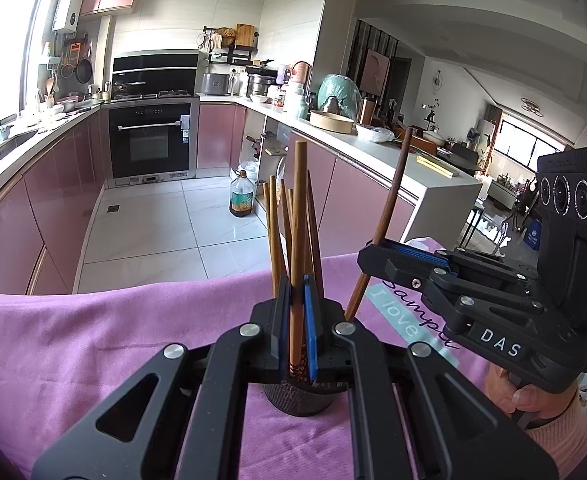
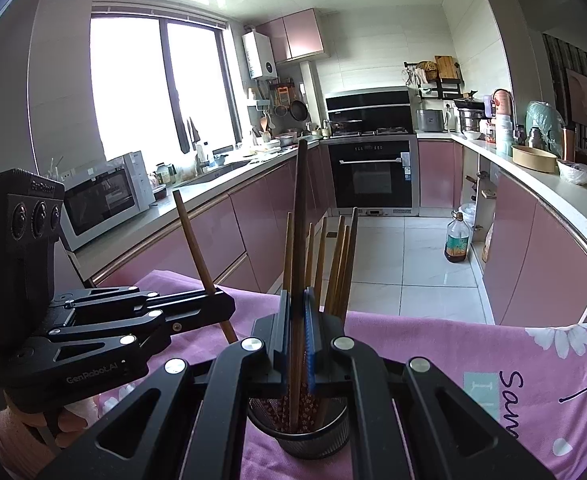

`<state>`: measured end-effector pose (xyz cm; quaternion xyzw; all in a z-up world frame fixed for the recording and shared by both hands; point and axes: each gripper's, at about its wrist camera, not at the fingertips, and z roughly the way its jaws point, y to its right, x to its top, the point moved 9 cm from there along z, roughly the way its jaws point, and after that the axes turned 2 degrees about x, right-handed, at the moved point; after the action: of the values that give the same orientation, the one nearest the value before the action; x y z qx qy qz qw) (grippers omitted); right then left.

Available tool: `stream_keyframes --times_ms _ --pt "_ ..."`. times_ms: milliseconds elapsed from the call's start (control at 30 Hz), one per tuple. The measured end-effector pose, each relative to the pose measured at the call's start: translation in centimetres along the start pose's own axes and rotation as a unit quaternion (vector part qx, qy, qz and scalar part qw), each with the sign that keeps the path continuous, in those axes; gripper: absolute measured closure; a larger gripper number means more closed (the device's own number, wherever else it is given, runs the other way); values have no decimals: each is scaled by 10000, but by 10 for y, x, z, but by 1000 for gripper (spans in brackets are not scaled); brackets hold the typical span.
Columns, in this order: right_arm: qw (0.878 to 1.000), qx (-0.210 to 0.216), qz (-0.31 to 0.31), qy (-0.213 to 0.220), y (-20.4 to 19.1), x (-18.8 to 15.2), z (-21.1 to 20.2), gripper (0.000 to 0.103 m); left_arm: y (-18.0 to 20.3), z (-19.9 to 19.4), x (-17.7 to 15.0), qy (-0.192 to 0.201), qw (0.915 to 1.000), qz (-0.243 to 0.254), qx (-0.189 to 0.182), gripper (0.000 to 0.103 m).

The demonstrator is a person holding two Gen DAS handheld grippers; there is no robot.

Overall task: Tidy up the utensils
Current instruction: 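Lower the left tool's chopstick into the mesh cup while the right tool inserts its own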

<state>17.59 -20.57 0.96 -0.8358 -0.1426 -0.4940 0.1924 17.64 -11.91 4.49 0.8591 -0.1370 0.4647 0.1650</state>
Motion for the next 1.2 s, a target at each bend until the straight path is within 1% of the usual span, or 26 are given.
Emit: stream_keyframes --times_ms 400,633,1200 --pt "9999 -17 -33 -141 -1 -7 11 98 -1 8 0 -96 10000 -9 23 96" --pt "9997 -26 0 -251 -1 -11 21 97 0 19 -3 -214 9998 21 56 96" --pt "9995 -28 85 -306 6 -12 32 97 -8 41 1 -354 9993 -32 95 95"
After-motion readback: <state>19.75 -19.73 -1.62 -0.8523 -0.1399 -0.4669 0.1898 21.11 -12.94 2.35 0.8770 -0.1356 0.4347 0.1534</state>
